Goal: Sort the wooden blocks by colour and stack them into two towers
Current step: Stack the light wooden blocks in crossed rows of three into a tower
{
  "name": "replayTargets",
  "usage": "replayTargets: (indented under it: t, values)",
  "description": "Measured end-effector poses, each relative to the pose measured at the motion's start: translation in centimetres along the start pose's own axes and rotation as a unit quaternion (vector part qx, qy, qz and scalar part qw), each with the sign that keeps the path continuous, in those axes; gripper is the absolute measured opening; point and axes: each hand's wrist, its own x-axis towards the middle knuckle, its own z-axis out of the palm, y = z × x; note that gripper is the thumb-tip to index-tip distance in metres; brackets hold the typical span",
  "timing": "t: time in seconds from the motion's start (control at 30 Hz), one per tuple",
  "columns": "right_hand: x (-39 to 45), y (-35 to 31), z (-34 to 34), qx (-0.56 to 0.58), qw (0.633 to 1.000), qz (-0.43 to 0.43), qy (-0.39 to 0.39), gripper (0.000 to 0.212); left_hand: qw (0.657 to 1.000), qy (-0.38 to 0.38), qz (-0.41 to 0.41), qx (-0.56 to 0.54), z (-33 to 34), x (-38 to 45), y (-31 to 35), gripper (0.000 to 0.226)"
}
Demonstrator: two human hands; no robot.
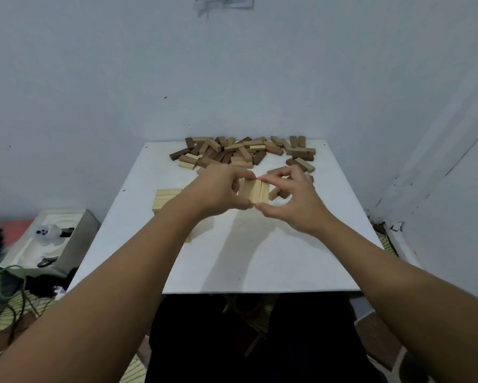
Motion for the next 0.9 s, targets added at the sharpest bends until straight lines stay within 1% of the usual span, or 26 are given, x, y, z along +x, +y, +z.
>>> replayTargets:
  t: [0.1,0.17,0.3,0.37,0.57,0.9]
  values:
    - [1.6,-2.9,0.5,0.009,1.0,-0.027,0.002,0.056,1.0,0.013,-0.002,0.012,-4.0,-1.1,-0.2,0.057]
    - [2.6,-4.9,1.2,0.012,0.999,-0.042,-0.006,0.052,1.0,0.021,-0.003,0.023,-6.3,-2.1,-0.8,0.057]
    - [4.4,-8.6,3.9,0.023,0.997,-0.058,-0.046,0.049,0.999,0.022,-0.027,0.038,-9.8,-3.8,-4.1,0.06]
    - [5.0,-9.7,5.5,0.021,0.996,-0.06,-0.064,0.048,0.999,0.017,-0.045,0.024,-10.8,-4.6,-6.0,0.057]
    - [5.8,-10.2,9.0,-0.017,0.993,-0.035,-0.114,0.052,0.996,-0.007,-0.083,-0.04,-10.6,-6.0,-10.4,0.048]
    - [6.3,-9.9,10.4,-0.001,0.987,-0.002,-0.16,0.049,0.988,-0.028,-0.105,-0.106,-9.8,-5.9,-13.4,0.047]
